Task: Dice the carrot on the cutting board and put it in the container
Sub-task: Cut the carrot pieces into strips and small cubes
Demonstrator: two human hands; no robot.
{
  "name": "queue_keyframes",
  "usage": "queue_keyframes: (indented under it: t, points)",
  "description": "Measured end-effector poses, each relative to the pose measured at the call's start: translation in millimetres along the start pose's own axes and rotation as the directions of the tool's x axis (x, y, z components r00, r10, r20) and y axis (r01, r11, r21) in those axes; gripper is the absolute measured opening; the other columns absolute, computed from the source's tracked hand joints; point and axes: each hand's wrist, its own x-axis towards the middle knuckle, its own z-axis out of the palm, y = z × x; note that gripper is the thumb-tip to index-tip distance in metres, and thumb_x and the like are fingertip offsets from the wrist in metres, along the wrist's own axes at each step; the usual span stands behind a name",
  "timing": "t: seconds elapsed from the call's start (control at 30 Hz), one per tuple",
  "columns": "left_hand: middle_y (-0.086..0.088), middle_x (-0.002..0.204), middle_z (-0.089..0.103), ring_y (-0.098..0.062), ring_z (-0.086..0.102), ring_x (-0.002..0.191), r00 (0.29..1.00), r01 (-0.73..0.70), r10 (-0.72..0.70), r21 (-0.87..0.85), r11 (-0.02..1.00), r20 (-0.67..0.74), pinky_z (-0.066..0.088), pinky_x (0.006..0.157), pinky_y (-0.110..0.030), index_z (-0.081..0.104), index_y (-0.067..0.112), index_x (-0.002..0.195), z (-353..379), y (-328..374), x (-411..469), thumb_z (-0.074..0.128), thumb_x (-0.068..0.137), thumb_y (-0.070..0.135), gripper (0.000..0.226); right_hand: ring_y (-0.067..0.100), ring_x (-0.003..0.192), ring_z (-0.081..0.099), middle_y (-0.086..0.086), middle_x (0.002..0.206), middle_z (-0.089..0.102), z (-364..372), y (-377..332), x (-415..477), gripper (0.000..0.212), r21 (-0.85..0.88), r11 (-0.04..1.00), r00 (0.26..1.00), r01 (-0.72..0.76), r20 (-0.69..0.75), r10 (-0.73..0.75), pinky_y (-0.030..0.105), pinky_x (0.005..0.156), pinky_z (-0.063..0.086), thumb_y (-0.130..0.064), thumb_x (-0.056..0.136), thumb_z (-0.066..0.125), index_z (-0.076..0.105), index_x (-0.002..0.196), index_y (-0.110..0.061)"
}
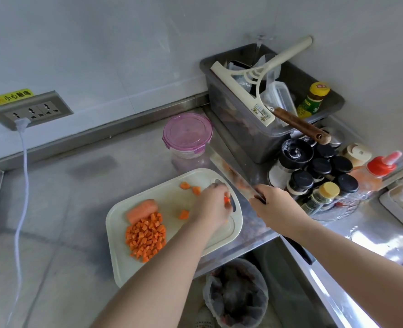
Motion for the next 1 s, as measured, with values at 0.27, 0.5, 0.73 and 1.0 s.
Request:
queue_keyframes:
  t: [0.27,0.5,0.73,1.0]
  points:
    - [0.002,0.081,0.069,-0.006,0.061,0.07,0.955,0.145,-0.232,-0.388,0.91,-0.187,0.042,0.064,-0.005,0.068,0.016,0.085,-28.6,-71.5,-37.1,0.073,0.081,0.012,0.007,0.019,0.056,0.049,0.005,0.07,0.057,10.9,-8.9,3.9,0.015,0.002,1.0,0.999,0.026,0.033,-0.026,0.029,0.054,0.041,-0.016,0.095,0.047,0.055,0.083,-0.01]
    - [0.002,0.081,0.07,-0.007,0.061,0.073,0.929,0.261,-0.339,-0.389,0.884,-0.148,0.038,0.063,0.0,0.071,0.008,0.094,-24.2,-85.8,-47.2,0.068,0.086,0.01,0.009,0.017,0.055,0.048,0.003,0.069,0.055,16.2,-17.2,4.7,0.022,-0.008,0.999,0.998,0.049,0.043,-0.048,0.026,0.052,0.039,-0.017,0.094,0.047,0.048,0.073,-0.016]
    - [0.004,0.083,0.068,-0.012,0.063,0.078,0.926,0.24,-0.313,-0.31,0.92,-0.21,0.037,0.064,-0.003,0.071,0.011,0.09,-27.7,-80.6,-44.5,0.065,0.085,0.008,0.009,0.014,0.055,0.049,0.003,0.073,0.06,15.4,-17.4,2.8,0.02,-0.014,0.998,0.997,0.064,0.047,-0.063,0.02,0.048,0.037,-0.018,0.095,0.047,0.049,0.075,-0.021]
    - [0.004,0.118,0.054,-0.02,0.061,0.098,0.993,0.08,-0.049,0.3,0.951,-0.11,0.044,0.069,-0.031,0.056,0.021,0.117,-21.4,-67.5,-45.0,0.05,0.095,0.026,0.024,0.012,0.052,0.045,0.0,0.066,0.054,15.6,-17.7,-0.2,0.028,-0.012,0.998,0.996,0.068,0.06,-0.067,0.019,0.046,0.033,-0.016,0.095,0.046,0.042,0.068,-0.024]
